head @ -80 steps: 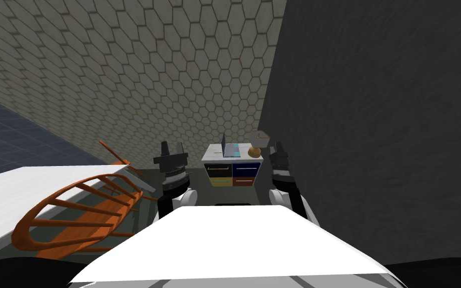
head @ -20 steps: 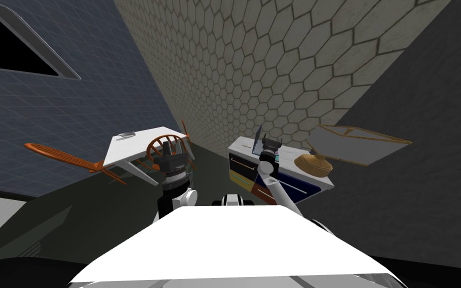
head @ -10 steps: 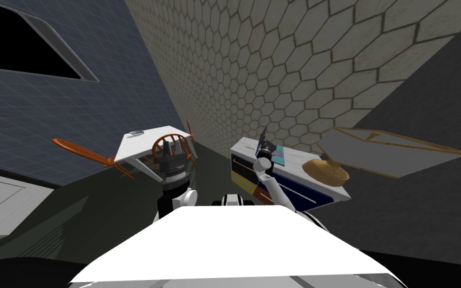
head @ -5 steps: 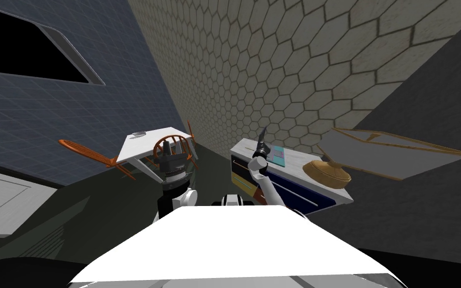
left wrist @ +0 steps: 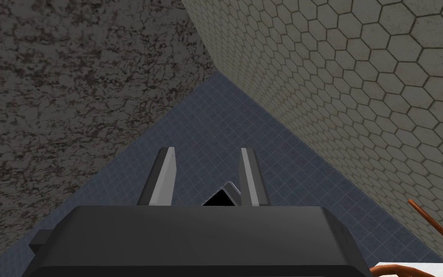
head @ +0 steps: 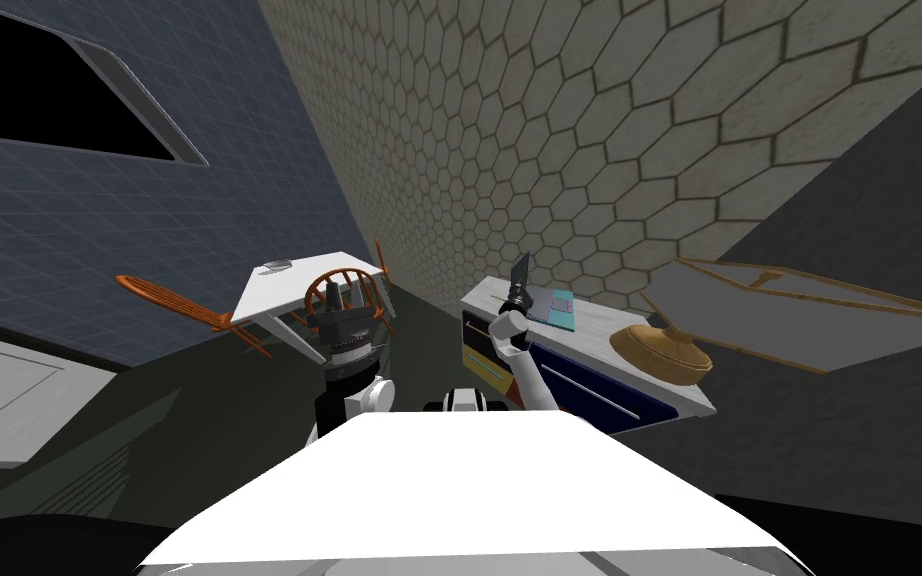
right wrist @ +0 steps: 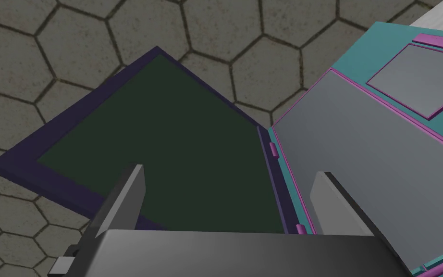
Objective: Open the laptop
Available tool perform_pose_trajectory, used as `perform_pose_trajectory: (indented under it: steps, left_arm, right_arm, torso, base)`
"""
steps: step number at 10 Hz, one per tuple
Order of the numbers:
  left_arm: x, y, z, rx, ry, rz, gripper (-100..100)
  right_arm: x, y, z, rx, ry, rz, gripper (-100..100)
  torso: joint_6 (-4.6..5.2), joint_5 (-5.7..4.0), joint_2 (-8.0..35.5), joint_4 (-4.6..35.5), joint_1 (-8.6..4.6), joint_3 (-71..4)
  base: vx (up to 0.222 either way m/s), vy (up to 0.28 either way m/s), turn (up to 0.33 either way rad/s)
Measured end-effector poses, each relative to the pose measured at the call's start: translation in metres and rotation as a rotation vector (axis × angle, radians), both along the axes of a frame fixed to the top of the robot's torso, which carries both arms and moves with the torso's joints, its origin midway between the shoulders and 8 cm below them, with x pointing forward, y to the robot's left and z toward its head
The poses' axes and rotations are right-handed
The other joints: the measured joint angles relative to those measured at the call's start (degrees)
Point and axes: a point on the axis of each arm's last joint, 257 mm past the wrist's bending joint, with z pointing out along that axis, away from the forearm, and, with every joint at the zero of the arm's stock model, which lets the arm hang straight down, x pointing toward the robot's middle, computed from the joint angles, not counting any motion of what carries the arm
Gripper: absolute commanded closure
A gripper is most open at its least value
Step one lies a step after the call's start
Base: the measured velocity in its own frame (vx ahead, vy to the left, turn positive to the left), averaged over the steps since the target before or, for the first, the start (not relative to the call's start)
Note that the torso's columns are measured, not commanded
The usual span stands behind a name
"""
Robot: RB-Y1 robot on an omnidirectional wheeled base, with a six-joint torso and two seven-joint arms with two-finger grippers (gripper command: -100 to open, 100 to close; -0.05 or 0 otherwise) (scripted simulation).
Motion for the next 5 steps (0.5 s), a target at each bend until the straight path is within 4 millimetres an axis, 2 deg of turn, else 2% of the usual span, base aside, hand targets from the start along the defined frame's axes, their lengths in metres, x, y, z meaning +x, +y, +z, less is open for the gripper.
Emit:
perform_pose_trajectory:
  steps: [1,5]
  left_arm:
    - [0.0,0.0,0.0,0.0,0.0,0.0,0]
    - [0.0001,0.0,0.0,0.0,0.0,0.0,0]
  right_arm:
    - [0.0,-0.0001,0.0003,0.0,0.0,-0.001,100]
    - [-0.0026,-0.0054,-0.0024,0.054,-0.041,0.008,100]
  torso:
    - [0.04,0.0,0.3,0.1,0.07,0.1]
    - [0.04,0.06,0.3,0.1,0.19,0.2]
  base:
    - [0.01,-0.006,0.0]
    - [-0.005,0.006,-0.034]
